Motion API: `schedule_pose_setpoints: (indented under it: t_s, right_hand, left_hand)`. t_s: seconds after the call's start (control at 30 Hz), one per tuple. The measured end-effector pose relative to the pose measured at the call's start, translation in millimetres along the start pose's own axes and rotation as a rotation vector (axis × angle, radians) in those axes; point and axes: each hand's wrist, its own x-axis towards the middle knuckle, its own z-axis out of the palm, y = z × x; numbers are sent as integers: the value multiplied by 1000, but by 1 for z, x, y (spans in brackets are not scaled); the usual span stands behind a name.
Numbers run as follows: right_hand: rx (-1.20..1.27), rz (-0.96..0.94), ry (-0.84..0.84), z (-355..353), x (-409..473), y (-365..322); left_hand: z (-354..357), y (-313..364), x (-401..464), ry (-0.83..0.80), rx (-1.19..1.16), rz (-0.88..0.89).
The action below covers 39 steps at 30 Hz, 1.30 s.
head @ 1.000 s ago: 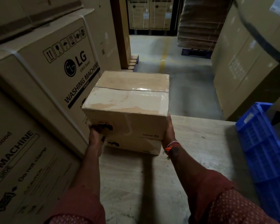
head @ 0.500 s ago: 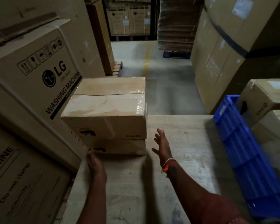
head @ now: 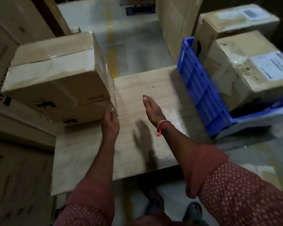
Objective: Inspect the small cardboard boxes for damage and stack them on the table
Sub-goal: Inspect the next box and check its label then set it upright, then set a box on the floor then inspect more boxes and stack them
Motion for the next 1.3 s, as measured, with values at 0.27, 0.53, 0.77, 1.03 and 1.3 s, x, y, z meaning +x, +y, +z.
schedule_pose_setpoints:
  t_s: [0.27, 0.53, 0.77, 1.03, 1.3]
  right_hand:
    - [-361, -55, 15, -52, -35, 47]
    - [-680, -162, 64, -123, -113, 100]
    - [-769, -146, 61, -211, -196, 167]
    - [-883, 42, 255, -365, -259, 292]
    - [-1023, 218, 371, -481, -272, 430]
  left_hand:
    - [51, 33, -43, -158, 286, 312]
    - [105, 49, -159, -157, 496, 453]
    - [176, 67, -278, -261, 634, 649]
    - [337, 66, -374, -585, 466, 812]
    - [520, 3, -428, -791, 458, 651]
